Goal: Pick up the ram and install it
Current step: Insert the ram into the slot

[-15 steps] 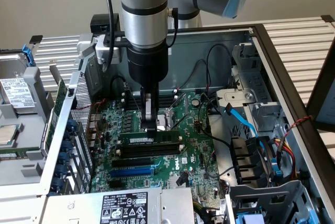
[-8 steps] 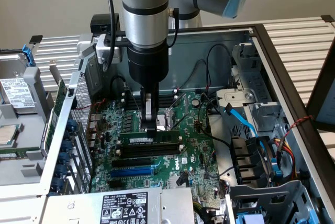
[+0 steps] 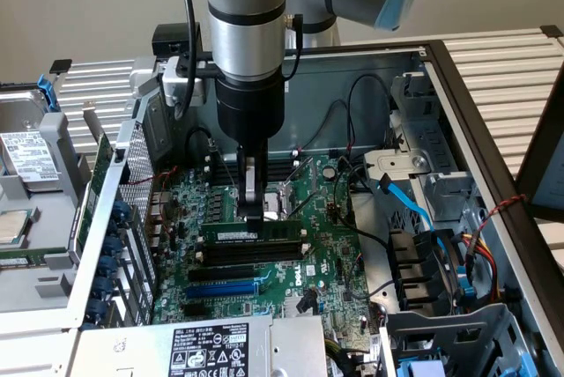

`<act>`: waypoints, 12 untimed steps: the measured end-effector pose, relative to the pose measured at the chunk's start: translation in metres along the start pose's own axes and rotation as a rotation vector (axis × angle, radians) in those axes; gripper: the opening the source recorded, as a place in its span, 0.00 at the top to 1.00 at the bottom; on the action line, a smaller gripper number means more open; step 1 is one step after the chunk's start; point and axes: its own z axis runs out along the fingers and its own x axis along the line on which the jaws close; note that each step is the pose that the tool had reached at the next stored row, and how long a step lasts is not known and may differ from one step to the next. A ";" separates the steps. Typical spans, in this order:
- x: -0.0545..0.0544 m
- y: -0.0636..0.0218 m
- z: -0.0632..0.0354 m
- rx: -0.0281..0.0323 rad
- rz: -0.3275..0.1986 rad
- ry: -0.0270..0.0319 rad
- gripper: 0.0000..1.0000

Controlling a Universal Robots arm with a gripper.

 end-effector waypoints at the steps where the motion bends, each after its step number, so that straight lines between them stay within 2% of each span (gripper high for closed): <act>1: 0.000 0.0000 0.0000 0.0000 0.000 0.0000 0.88; 12: 0.000 -0.0001 0.0040 0.0001 0.000 0.0002 0.88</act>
